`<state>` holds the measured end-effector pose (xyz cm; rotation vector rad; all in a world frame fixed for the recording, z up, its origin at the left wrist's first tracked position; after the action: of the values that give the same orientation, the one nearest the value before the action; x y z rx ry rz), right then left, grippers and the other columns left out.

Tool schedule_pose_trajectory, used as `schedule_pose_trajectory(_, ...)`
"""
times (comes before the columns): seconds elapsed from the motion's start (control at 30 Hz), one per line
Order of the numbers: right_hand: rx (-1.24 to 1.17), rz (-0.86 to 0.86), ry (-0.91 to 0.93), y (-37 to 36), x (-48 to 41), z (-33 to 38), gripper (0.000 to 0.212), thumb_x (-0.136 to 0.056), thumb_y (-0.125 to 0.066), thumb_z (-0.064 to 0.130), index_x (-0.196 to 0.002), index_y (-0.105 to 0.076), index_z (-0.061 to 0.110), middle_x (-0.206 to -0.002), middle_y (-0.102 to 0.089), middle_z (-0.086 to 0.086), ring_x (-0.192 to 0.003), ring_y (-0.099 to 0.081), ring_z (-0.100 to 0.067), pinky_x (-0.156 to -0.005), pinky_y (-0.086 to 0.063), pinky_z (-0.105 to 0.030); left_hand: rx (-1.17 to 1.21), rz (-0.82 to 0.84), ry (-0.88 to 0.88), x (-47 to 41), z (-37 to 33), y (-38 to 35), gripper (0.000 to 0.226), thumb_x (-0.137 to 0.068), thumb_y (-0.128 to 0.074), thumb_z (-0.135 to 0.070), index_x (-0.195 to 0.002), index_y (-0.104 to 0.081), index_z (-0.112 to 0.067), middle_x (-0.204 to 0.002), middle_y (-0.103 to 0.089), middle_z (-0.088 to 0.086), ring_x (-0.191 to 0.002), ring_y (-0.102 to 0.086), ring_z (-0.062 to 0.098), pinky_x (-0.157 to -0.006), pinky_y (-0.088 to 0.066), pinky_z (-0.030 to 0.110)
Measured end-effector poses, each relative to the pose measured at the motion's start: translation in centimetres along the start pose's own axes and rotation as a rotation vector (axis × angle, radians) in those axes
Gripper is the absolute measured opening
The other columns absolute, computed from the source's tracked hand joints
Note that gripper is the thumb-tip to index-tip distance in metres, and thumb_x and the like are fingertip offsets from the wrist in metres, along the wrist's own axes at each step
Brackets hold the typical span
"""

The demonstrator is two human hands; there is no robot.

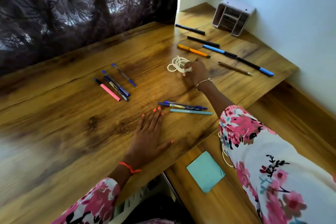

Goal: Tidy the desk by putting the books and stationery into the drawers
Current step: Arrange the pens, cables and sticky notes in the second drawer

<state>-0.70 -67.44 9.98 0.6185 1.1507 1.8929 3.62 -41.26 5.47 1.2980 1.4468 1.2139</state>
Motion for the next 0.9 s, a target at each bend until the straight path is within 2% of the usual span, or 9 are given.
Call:
schedule_pose_trajectory(0.13,-0.139,-0.129,-0.036,3.3,3.7,-1.1,0.031,-0.074,-0.072,0.015,-0.104,-0.068,0.018,-0.11,-0.048,-0.012,-0.102,-0.053,-0.026,-0.08,-0.043,-0.03,0.04,-0.011,0.005,0.1,-0.2,0.2,0.097,-0.077,-0.001,-0.078,-0.148,-0.005,-0.011,-0.155,0.004,0.004,-0.141,0.01,0.012,-0.112,0.018,0.035)
schedule_pose_trajectory(0.27,-0.301,-0.206,-0.014,6.7,10.1,-3.9,0.035,-0.067,-0.078,0.014,-0.101,-0.07,0.014,-0.101,-0.048,-0.012,-0.089,-0.05,-0.021,-0.077,-0.044,-0.029,0.147,-0.067,-0.006,1.3,-1.4,0.6,0.091,-0.082,-0.01,-0.073,-0.145,-0.021,-0.009,-0.154,-0.018,0.008,-0.141,-0.003,0.013,-0.113,0.01,0.03)
schedule_pose_trajectory(0.4,-0.233,-0.094,0.01,7.6,18.8,-9.6,0.037,-0.06,-0.082,0.011,-0.095,-0.072,0.009,-0.097,-0.05,-0.014,-0.088,-0.047,-0.018,-0.072,-0.033,-0.004,0.203,-0.078,-0.218,3.6,-7.1,0.1,0.076,-0.091,-0.023,-0.061,-0.139,-0.034,-0.003,-0.146,-0.035,0.014,-0.139,-0.017,0.019,-0.114,-0.006,0.036)
schedule_pose_trajectory(0.43,-0.214,-0.056,0.029,7.3,21.0,-10.9,0.036,-0.059,-0.082,0.012,-0.093,-0.073,0.007,-0.095,-0.049,-0.011,-0.09,-0.047,-0.019,-0.073,-0.032,-0.002,0.208,-0.064,-0.288,4.2,-8.6,-0.2,0.073,-0.092,-0.026,-0.058,-0.138,-0.035,-0.002,-0.145,-0.037,0.014,-0.138,-0.018,0.02,-0.114,-0.008,0.036)
schedule_pose_trajectory(0.57,-0.241,0.06,-0.041,5.0,30.4,-15.6,0.032,-0.056,-0.083,0.012,-0.086,-0.074,0.009,-0.095,-0.049,-0.006,-0.089,-0.049,-0.021,-0.074,-0.035,-0.01,0.226,0.009,-0.514,6.1,-14.4,-2.3,0.068,-0.094,-0.029,-0.053,-0.139,-0.032,-0.003,-0.146,-0.035,0.012,-0.139,-0.018,0.02,-0.113,-0.014,0.036)
schedule_pose_trajectory(0.63,-0.207,0.128,-0.093,3.4,34.6,-17.1,0.029,-0.058,-0.083,0.011,-0.086,-0.075,0.014,-0.097,-0.047,-0.002,-0.089,-0.047,-0.018,-0.075,-0.035,-0.01,0.221,0.046,-0.536,6.6,-16.1,-3.5,0.067,-0.094,-0.028,-0.054,-0.14,-0.029,-0.005,-0.147,-0.034,0.011,-0.14,-0.018,0.019,-0.113,-0.015,0.037)
schedule_pose_trajectory(0.73,-0.164,0.245,-0.163,0.7,39.6,-18.2,0.025,-0.064,-0.08,0.016,-0.088,-0.074,0.022,-0.101,-0.043,0.003,-0.095,-0.047,-0.019,-0.08,-0.044,-0.03,0.173,0.101,-0.541,6.9,-17.2,-5.3,0.066,-0.094,-0.025,-0.055,-0.139,-0.026,-0.006,-0.145,-0.038,0.013,-0.139,-0.022,0.021,-0.111,-0.017,0.037)
schedule_pose_trajectory(0.77,-0.14,0.281,-0.18,-0.1,40.7,-18.3,0.024,-0.066,-0.079,0.017,-0.088,-0.074,0.022,-0.103,-0.042,0.004,-0.097,-0.048,-0.021,-0.081,-0.046,-0.033,0.155,0.119,-0.537,6.9,-17.2,-5.8,0.066,-0.095,-0.022,-0.055,-0.138,-0.027,-0.005,-0.143,-0.04,0.014,-0.138,-0.025,0.023,-0.111,-0.017,0.037)
schedule_pose_trajectory(0.9,-0.084,0.34,-0.203,-2.0,42.8,-17.9,0.021,-0.064,-0.079,0.015,-0.084,-0.075,0.019,-0.105,-0.054,-0.009,-0.1,-0.05,-0.03,-0.082,-0.044,-0.032,0.047,0.152,-0.542,7.1,-17.2,-6.8,0.068,-0.096,-0.015,-0.055,-0.135,-0.033,-0.002,-0.139,-0.045,0.016,-0.134,-0.034,0.025,-0.11,-0.015,0.036)
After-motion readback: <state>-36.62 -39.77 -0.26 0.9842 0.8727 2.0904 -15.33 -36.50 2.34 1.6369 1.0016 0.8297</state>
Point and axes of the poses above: each hand's wrist, its own x-axis away from the middle knuckle, its own y-axis out of the back of the hand, z = x × y, the point moved 5 cm from there along -x, towards the middle knuckle
